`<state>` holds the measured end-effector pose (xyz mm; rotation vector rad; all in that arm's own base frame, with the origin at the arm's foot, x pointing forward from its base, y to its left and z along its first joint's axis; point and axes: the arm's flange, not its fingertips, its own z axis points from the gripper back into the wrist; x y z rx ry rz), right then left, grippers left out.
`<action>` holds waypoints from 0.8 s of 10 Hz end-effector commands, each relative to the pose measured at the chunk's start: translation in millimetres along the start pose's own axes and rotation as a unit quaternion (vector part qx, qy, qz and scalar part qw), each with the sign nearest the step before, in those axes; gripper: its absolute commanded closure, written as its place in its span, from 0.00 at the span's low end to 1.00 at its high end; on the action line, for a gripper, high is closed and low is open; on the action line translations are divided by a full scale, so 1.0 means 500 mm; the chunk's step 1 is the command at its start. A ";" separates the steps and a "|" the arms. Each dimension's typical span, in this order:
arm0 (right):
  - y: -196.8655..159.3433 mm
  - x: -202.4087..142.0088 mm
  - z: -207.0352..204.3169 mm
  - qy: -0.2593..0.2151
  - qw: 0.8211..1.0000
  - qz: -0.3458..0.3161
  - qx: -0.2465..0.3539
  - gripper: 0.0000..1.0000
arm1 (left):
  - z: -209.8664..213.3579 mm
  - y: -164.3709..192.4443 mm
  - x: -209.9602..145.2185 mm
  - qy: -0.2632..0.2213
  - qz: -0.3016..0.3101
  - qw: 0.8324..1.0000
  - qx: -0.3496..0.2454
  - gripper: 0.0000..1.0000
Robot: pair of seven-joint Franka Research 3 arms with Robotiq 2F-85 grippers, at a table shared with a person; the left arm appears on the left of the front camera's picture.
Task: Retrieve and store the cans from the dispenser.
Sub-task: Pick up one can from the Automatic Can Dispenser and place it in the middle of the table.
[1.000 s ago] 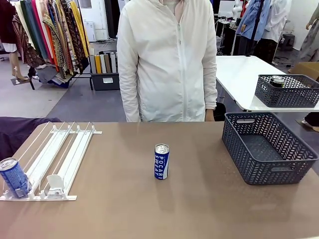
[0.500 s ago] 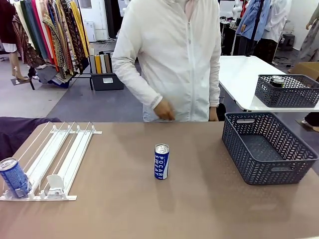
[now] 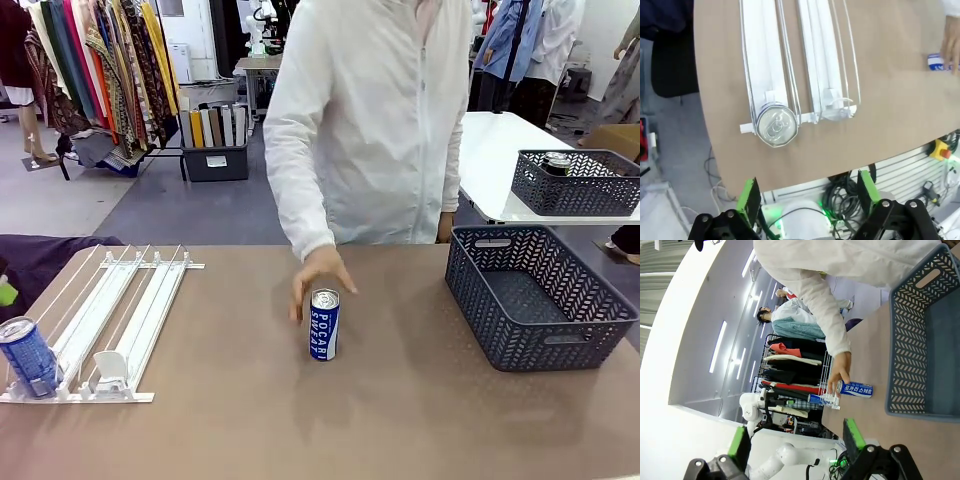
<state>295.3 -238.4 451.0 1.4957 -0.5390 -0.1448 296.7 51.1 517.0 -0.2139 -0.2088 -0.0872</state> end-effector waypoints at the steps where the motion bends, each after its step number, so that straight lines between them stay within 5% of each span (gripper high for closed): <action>1: 0.006 -0.003 0.002 0.007 1.000 0.005 -0.003 0.00 | 0.021 0.014 0.001 -0.015 0.007 1.000 -0.004 0.00; 4: 0.006 -0.003 0.002 0.007 1.000 0.005 -0.003 0.00 | -0.036 0.006 -0.005 0.017 -0.004 1.000 0.002 0.00; 5: 0.006 -0.003 0.002 0.007 1.000 0.005 -0.003 0.00 | -0.108 0.026 -0.020 0.018 0.050 0.998 0.047 0.00; 8: 0.006 -0.003 0.002 0.007 1.000 0.005 -0.003 0.00 | -0.140 0.023 -0.028 0.017 0.056 0.996 0.073 0.00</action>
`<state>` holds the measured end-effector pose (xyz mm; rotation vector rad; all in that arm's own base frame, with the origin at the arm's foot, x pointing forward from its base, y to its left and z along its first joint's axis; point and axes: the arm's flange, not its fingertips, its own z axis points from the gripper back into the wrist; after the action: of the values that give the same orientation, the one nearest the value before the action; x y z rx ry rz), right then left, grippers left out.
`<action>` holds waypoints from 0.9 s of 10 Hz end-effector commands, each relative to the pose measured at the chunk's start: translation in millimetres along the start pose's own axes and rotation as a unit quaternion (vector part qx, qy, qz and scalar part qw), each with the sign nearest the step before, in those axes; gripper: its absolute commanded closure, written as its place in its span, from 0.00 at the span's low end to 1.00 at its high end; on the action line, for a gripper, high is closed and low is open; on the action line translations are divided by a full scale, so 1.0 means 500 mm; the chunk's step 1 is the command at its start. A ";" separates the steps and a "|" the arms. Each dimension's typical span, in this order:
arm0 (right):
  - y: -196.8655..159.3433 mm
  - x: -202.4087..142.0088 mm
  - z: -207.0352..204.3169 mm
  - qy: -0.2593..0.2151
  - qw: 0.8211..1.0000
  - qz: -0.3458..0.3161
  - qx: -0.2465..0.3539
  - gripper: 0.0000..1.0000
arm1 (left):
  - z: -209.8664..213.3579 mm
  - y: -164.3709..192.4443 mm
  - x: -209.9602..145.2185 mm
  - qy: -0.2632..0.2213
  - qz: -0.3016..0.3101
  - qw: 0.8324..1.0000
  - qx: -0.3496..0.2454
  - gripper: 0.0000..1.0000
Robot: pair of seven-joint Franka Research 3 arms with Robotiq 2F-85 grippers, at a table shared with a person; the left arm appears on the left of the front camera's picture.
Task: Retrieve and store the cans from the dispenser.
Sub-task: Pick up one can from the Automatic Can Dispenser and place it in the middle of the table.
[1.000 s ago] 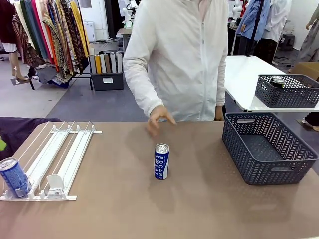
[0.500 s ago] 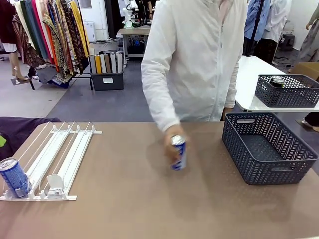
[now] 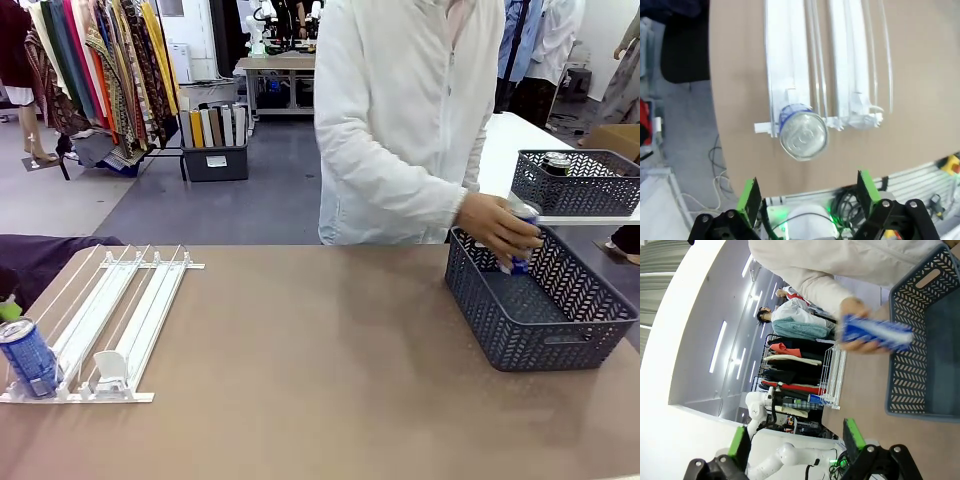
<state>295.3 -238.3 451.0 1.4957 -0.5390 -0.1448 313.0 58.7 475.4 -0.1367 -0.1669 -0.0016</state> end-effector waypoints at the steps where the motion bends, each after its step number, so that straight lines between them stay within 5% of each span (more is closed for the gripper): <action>1: 0.006 -0.003 0.002 0.007 1.000 0.005 -0.003 0.00 | -0.083 -0.022 -0.045 0.005 0.016 0.999 0.034 0.00; 9: 0.006 -0.003 0.002 0.007 1.000 0.005 -0.003 0.00 | -0.218 -0.029 -0.051 0.043 0.011 0.997 0.056 0.00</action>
<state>295.3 -238.3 451.0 1.4957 -0.5390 -0.1447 357.2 41.6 410.5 -0.0580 -0.0678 0.0069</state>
